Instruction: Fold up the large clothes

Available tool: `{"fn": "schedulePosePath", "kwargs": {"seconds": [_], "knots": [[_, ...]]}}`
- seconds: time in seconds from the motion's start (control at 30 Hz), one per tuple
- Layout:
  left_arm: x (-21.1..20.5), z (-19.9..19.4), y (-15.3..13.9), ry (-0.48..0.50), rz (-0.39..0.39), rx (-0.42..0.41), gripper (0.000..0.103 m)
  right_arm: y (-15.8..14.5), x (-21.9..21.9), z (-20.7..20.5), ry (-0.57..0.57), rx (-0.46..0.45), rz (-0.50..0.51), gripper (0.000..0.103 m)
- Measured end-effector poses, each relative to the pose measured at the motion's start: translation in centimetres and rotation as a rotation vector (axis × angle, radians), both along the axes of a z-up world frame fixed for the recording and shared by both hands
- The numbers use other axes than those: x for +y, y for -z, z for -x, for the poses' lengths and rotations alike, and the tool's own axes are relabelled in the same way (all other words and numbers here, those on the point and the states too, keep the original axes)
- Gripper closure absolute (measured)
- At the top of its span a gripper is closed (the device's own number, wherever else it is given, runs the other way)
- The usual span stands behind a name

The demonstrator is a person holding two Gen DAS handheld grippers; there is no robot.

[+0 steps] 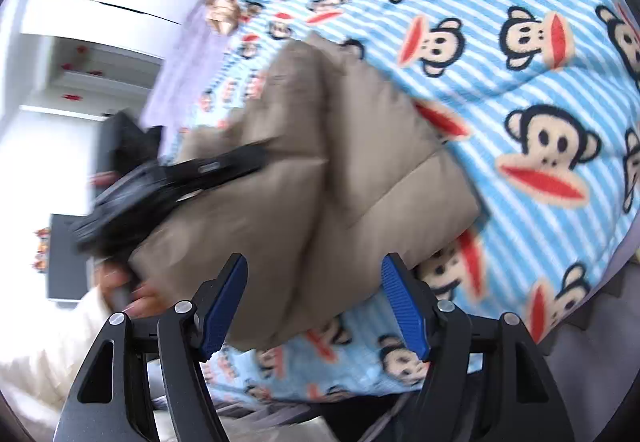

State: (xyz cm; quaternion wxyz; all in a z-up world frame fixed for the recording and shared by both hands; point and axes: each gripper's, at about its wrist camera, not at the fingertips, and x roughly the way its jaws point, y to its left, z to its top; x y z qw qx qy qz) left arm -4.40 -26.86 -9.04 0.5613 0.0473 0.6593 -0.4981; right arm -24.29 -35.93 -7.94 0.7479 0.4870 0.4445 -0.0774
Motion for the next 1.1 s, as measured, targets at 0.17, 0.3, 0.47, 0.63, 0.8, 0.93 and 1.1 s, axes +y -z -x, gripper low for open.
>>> {"fn": "schedulePosePath", "kwargs": {"seconds": [0.17, 0.3, 0.47, 0.63, 0.8, 0.93, 1.1], "knots": [[0.6, 0.2, -3.5, -0.027, 0.026, -0.159, 0.032, -1.1, 1.6, -0.1, -0.107, -0.083, -0.061, 0.027], [5.0, -1.6, -7.5, -0.153, 0.03, -0.47, 0.032, 0.1, 2.1, -3.8, -0.092, 0.048, 0.078, 0.067], [9.0, -6.1, -4.1, -0.285, -0.138, -0.553, 0.032, 0.6, 1.8, -4.6, -0.093, 0.154, 0.266, 0.088], [4.4, -5.8, -1.2, -0.263, -0.149, -0.587, 0.032, 2.8, 0.6, -2.8, -0.053, 0.19, 0.248, 0.088], [-1.9, -4.1, 0.6, -0.198, -0.16, -0.639, 0.032, 5.1, -1.3, -1.2, 0.01, 0.229, 0.244, 0.088], [-3.7, -3.7, 1.6, -0.196, -0.19, -0.641, 0.032, 7.5, -3.8, 0.1, 0.066, 0.223, 0.184, 0.088], [-3.5, -3.8, 2.3, -0.189, -0.198, -0.647, 0.03, 6.9, -5.8, 0.2, 0.042, 0.239, 0.083, 0.083]]}}
